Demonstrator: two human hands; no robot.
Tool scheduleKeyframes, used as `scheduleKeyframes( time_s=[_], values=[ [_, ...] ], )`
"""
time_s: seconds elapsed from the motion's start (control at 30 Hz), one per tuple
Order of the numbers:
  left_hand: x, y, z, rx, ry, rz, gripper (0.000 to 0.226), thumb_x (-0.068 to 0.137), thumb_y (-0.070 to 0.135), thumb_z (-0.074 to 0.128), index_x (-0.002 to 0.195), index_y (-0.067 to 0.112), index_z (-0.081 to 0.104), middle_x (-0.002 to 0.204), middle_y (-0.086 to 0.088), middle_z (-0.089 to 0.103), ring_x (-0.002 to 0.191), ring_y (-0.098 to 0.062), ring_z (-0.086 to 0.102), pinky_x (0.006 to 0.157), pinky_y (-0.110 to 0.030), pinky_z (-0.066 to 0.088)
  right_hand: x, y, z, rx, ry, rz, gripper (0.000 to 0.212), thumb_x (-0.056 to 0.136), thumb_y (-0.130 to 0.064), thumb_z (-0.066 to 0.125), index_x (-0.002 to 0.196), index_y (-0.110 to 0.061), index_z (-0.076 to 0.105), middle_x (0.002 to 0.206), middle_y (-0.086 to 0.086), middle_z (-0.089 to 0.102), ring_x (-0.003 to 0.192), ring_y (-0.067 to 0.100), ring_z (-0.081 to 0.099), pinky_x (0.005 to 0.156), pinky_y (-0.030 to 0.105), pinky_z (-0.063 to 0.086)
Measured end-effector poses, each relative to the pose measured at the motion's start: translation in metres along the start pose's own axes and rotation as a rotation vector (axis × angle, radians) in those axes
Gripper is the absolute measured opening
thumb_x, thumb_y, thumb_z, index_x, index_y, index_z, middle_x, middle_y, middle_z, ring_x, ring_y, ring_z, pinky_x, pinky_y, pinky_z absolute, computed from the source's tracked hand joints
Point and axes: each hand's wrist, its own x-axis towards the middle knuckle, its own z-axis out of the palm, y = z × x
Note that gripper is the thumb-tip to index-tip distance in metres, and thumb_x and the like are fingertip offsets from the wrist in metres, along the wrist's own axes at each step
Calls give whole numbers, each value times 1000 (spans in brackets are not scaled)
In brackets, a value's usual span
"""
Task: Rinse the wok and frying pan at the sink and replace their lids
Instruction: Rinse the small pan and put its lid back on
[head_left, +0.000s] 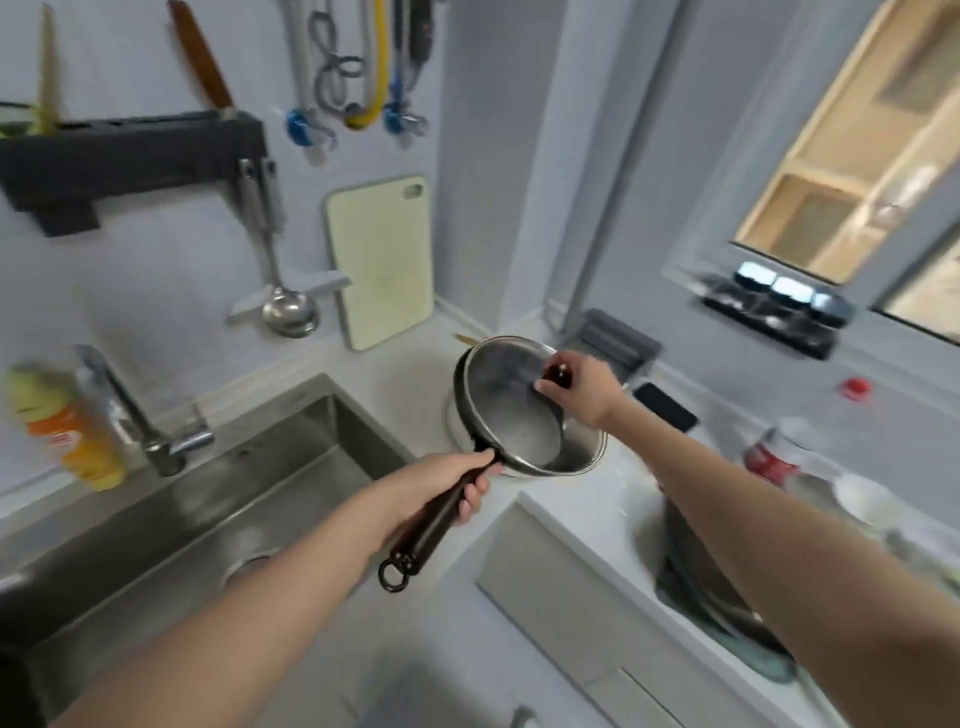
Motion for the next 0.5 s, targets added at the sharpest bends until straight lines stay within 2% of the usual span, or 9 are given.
scheduleKeyframes(
  time_s=[0.13,0.27,0.4,0.5],
  values=[
    [21,-14,89,195,-145,-28,21,102,36,48,111,17,53,62,7,45,39,-1,41,35,-13,35,-67,59,-80,-67,121,151,27,88,-35,72,108,-17,68,92,3,67,83,22,59,74,27,41],
    [40,-37,178,282,-305,-69,23,101,37,50,114,18,53,61,7,47,40,-1,41,36,-13,34,-142,118,-140,-81,233,265,23,88,-32,73,106,-18,68,97,5,70,88,24,63,74,27,40],
    [54,-83,285,321,-451,-140,21,101,36,50,111,17,54,62,5,47,39,-2,41,33,-14,34,-241,186,-198,-111,321,422,29,91,-35,70,115,-19,68,110,7,71,99,27,64,79,27,41],
    [62,-128,368,387,-554,-194,21,100,35,51,110,17,55,62,5,46,41,-2,41,34,-14,35,-328,235,-241,-125,388,524,32,92,-37,68,118,-20,67,112,4,70,98,24,63,79,28,42]
  ],
)
